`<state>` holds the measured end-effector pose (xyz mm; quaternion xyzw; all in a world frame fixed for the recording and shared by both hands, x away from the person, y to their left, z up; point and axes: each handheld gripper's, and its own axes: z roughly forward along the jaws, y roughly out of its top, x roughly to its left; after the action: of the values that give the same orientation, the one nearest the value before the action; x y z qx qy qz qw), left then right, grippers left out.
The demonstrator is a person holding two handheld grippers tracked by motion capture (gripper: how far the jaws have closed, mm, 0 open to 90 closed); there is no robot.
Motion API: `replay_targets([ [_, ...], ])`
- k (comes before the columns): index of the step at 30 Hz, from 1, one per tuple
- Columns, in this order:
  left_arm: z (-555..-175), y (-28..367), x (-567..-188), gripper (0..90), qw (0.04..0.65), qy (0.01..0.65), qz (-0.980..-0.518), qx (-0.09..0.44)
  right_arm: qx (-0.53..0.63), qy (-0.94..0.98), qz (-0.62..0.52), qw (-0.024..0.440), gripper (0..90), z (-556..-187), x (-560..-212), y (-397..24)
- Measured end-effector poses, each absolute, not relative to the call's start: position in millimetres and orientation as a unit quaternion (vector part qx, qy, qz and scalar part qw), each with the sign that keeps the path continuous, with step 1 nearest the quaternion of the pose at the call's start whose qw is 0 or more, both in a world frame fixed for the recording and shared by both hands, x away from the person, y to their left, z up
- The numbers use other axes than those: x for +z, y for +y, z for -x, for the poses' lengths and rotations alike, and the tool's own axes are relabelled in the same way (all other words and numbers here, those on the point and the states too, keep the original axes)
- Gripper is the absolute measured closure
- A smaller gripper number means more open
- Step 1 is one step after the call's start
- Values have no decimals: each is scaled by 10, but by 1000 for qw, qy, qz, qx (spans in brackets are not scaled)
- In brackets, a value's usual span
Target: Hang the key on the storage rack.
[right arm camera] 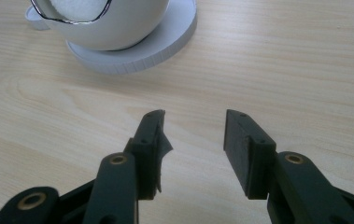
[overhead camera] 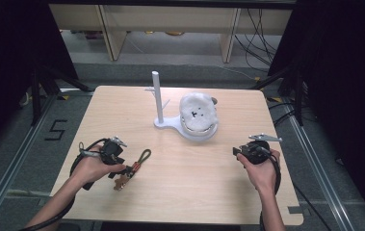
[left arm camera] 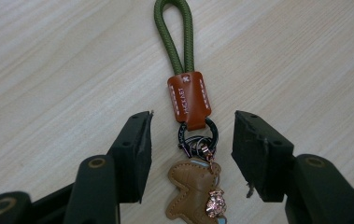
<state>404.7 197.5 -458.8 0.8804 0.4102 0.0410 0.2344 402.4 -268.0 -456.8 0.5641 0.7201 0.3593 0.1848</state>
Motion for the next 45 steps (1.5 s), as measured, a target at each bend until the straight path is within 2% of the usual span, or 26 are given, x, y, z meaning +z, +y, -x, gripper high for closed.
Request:
replay_targets([
  [16,-4193,1809,-4648,464,206,425,-881,21,363,717,-563,191,582,-4003,-4578,-2719],
  [28,-4244,1756,-4679,464,177,446,-877,9,370,707,-575,178,579,-3982,-4571,-2682],
  [30,-4279,1764,-4676,465,166,427,-889,11,372,714,-565,181,579,-3994,-4573,-2699],
  [45,-4329,1661,-4706,487,141,432,-891,5,375,715,-562,182,579,-3993,-4573,-2701],
])
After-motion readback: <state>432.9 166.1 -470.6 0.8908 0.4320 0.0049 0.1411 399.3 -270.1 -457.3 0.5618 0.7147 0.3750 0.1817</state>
